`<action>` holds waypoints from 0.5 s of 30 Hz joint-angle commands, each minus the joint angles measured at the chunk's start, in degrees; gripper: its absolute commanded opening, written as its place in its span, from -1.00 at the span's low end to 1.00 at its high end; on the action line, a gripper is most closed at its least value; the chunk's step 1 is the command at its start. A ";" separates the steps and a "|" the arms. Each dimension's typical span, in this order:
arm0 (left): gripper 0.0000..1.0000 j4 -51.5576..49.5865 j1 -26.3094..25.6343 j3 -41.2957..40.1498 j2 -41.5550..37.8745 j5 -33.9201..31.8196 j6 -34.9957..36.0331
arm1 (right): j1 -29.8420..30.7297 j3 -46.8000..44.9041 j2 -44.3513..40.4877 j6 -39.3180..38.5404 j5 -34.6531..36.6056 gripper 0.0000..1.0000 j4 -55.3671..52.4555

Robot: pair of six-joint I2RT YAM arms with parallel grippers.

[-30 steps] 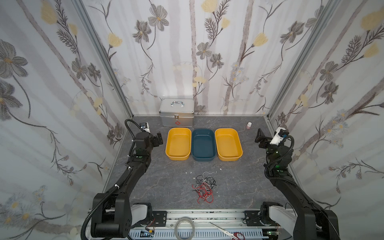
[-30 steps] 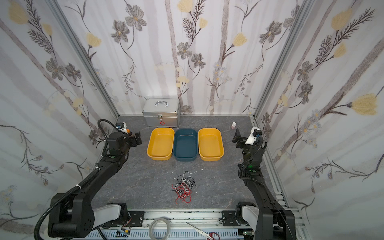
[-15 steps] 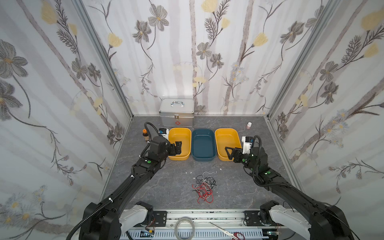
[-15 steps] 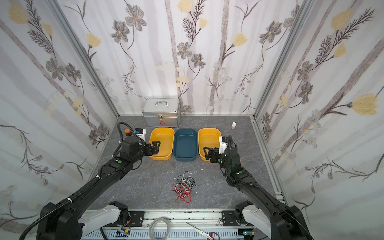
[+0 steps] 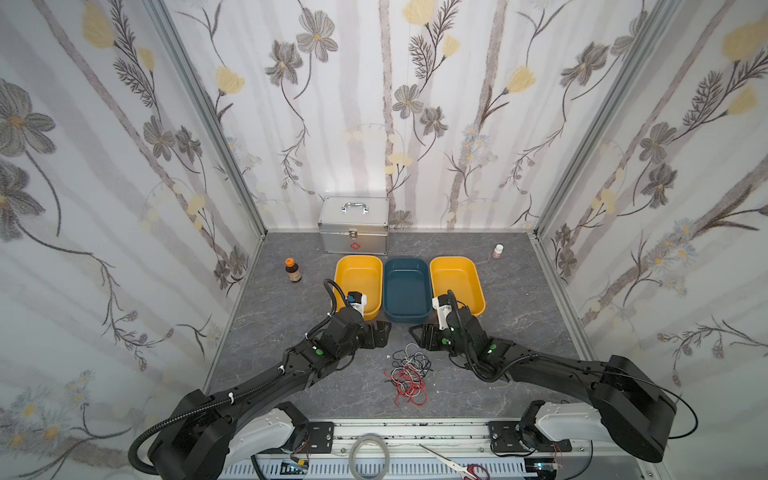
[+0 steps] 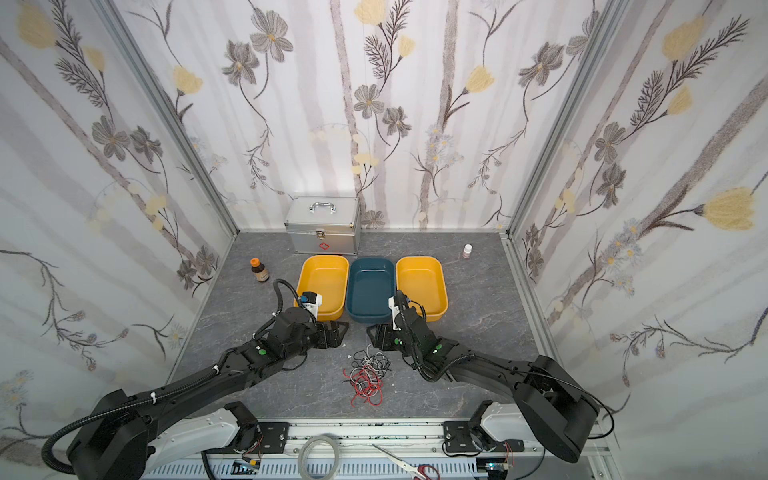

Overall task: Untangle and sort cables by color
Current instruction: Untie the cable.

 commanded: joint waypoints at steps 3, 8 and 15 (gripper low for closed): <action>0.93 4.16 -0.56 -1.95 -0.82 -0.85 -2.07 | 1.96 1.04 2.11 5.52 6.61 0.13 -5.92; 0.93 4.83 -0.60 -3.50 -1.21 -0.12 -2.51 | 2.14 0.45 0.45 5.96 11.21 0.13 -10.14; 0.93 6.65 -0.77 -4.80 -0.26 1.74 -3.11 | 2.47 0.03 2.72 6.33 9.90 0.05 -11.01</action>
